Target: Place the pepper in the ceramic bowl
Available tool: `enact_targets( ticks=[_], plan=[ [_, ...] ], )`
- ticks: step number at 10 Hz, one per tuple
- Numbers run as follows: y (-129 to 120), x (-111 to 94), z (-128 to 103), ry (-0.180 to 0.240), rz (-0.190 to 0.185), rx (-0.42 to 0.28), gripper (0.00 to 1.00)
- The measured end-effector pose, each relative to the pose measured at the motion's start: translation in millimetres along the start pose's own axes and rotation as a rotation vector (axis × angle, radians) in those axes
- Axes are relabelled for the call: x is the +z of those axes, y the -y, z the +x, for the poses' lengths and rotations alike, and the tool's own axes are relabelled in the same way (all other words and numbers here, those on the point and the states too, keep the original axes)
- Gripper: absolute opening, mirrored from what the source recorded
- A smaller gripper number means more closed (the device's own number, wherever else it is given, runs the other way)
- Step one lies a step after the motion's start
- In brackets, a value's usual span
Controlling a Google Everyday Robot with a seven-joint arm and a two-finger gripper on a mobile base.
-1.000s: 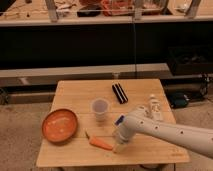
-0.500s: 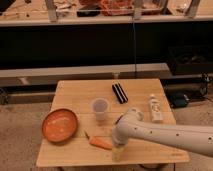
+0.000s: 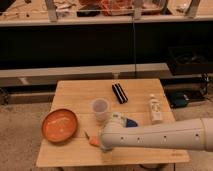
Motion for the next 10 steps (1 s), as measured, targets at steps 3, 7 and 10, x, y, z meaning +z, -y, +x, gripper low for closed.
enact_targets(
  ticks=[3,7,10],
  plan=[
    [7,5,10,0.038,0.022,0.084,0.80],
    [11,15,16,0.077,-0.012,0.109,0.51],
    [12,25,14,0.091,-0.060,0.102,0.21]
  ],
)
